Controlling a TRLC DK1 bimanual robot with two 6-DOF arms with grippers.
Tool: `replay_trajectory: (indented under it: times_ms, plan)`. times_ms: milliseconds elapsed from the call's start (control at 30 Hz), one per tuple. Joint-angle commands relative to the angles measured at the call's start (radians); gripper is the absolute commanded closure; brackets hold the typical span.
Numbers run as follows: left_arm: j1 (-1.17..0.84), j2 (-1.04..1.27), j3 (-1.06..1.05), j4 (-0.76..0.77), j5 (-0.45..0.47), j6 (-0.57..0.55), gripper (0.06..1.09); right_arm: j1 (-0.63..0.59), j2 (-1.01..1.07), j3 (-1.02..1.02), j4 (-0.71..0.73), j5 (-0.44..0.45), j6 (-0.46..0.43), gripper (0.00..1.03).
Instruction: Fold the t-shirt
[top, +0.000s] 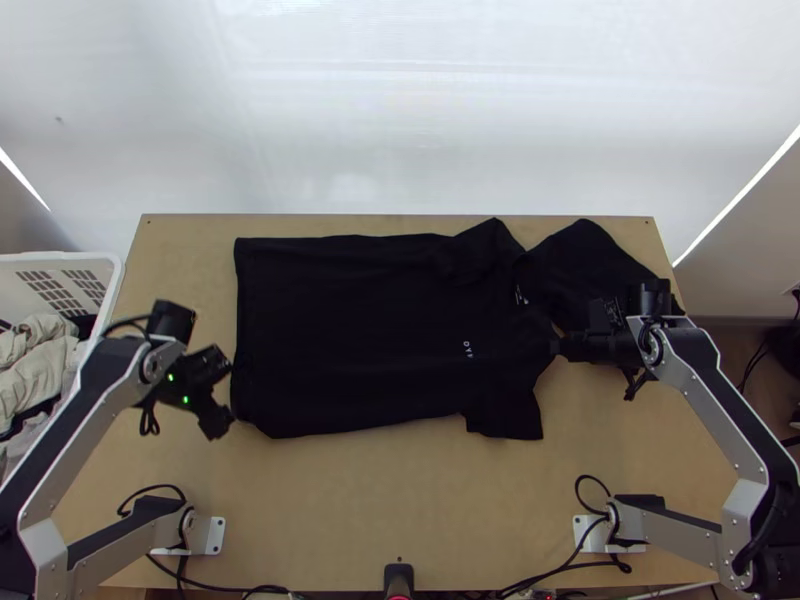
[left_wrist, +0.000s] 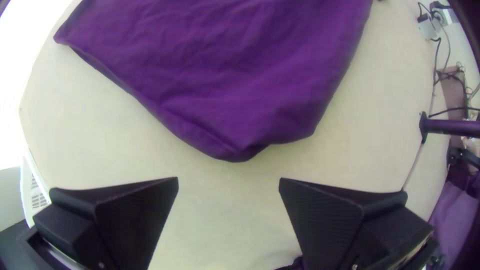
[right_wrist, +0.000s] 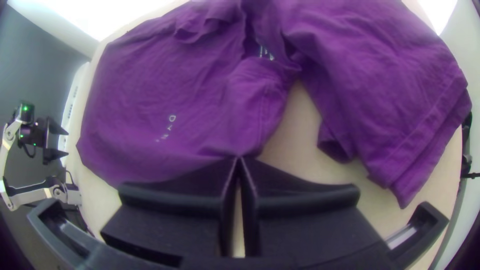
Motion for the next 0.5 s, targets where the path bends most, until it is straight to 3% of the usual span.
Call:
replay_trajectory:
  times_ms: [0,333,467]
  plan:
    - [-0.039,-0.043,-0.175,0.103,-0.009,0.044,0.11,0.011,0.001,0.029,-0.009,0.0,0.021,1.0]
    - [-0.078,-0.031,-0.195,0.156,-0.014,0.03,0.11,-0.072,0.091,0.112,-0.007,0.003,0.032,1.0]
    - [-0.067,0.0,-0.178,0.175,0.046,-0.005,0.11,-0.086,0.121,0.12,-0.002,0.003,0.03,1.0]
